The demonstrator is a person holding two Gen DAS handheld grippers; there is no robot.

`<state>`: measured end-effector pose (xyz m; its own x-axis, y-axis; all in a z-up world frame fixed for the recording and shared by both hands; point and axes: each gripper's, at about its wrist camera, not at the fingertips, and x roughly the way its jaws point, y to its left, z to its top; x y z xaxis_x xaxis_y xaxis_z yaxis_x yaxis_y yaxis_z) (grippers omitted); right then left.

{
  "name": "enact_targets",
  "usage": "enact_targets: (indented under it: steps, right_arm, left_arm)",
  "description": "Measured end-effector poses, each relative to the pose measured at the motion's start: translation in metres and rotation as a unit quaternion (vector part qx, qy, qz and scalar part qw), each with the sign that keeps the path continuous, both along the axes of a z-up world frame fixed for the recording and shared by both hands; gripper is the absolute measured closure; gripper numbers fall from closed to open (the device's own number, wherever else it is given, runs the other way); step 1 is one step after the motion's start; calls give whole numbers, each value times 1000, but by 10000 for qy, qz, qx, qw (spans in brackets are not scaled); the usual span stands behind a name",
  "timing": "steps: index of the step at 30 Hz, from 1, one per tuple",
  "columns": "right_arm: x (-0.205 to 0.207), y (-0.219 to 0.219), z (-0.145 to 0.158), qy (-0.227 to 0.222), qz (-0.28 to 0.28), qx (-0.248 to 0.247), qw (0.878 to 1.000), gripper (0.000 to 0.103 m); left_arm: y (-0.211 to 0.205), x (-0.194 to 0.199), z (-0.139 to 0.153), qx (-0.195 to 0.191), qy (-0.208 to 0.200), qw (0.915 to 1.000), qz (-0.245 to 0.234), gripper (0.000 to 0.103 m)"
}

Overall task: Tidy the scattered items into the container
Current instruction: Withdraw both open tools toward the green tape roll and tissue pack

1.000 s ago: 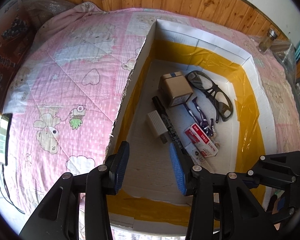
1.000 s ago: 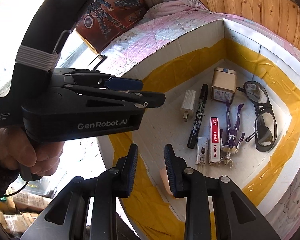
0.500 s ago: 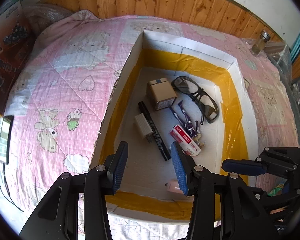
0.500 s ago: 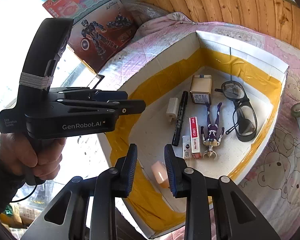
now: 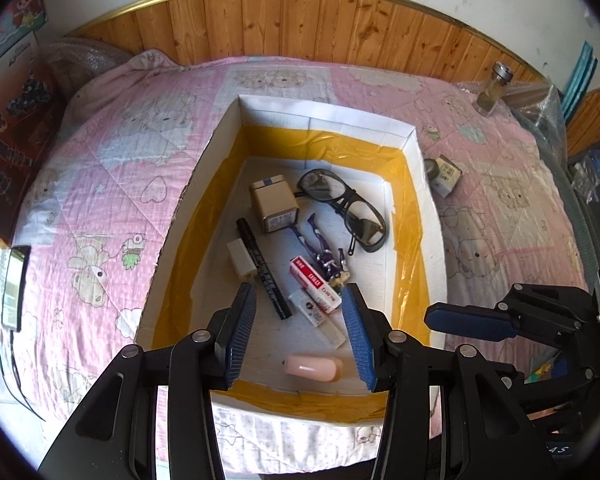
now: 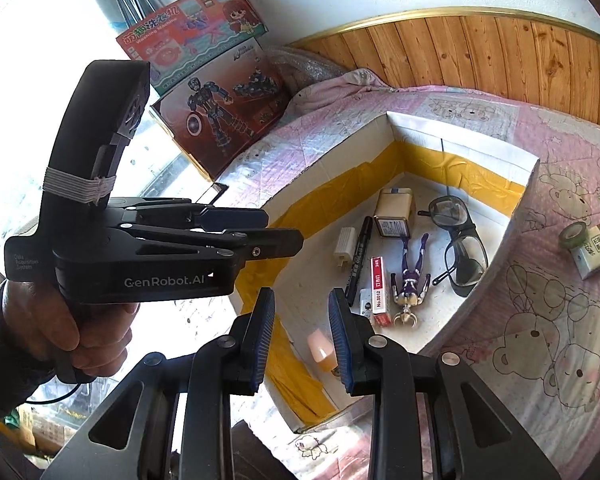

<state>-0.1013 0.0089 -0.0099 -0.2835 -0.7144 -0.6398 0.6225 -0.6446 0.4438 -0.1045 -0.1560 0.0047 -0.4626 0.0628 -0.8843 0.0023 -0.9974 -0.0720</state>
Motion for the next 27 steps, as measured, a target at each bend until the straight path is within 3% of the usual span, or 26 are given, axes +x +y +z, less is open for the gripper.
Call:
enact_targets:
  steps: [11,17,22,27]
  right_arm:
    - [6,59,14,234,-473,-572,9970,73]
    - [-5,106,3,100,-1000,-743,9922,73]
    - [-24,150,-15,-188,-1618,-883,9827,73]
    - [-55,199,-46,-809,-2352,-1127,9620,69]
  left_arm:
    - [44,11,32,246,455,9986,-76,56]
    - [86,1,32,494,405,9973,-357,56]
    - [126,-18,23,605,290,9955,-665,56]
    - [161,-53,11,659,244,9940,-842,56]
